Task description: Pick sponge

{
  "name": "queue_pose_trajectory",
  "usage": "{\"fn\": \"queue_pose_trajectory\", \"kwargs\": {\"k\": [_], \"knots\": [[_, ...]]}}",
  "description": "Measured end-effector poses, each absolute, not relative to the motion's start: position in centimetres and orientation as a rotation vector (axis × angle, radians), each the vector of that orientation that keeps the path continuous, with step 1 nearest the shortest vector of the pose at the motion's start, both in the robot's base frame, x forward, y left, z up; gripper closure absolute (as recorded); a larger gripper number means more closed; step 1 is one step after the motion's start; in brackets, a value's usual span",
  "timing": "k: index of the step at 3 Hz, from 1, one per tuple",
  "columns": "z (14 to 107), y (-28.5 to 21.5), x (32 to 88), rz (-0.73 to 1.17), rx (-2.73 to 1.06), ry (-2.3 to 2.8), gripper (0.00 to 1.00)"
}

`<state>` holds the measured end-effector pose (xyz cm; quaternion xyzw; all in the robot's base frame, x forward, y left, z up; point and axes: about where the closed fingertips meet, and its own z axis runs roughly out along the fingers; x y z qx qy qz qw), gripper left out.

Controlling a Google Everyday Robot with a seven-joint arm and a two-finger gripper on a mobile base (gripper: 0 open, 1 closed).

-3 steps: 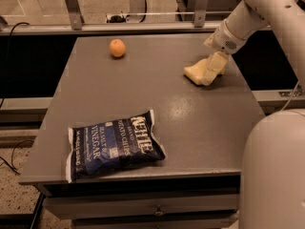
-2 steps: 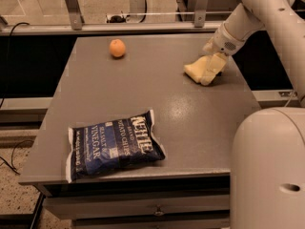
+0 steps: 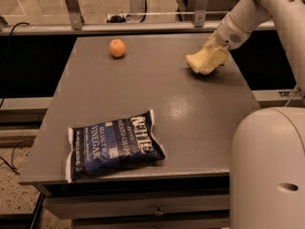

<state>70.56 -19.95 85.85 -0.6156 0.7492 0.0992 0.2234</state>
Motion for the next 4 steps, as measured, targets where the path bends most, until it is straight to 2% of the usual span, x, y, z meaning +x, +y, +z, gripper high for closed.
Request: {"fn": "queue_pose_trajectory", "kwargs": {"k": [1,2,3,4], "knots": [[90.1,-19.4,68.4,0.309,-1.666,1.98,0.83],[94.9,-18.2,65.0,0.392,-1.599,1.867,1.0],[97.6,-16.5,61.9,0.507,-1.525,1.786,1.0],[97.9,-16.0,61.3,0.539,-1.515,1.768,1.0]]}}
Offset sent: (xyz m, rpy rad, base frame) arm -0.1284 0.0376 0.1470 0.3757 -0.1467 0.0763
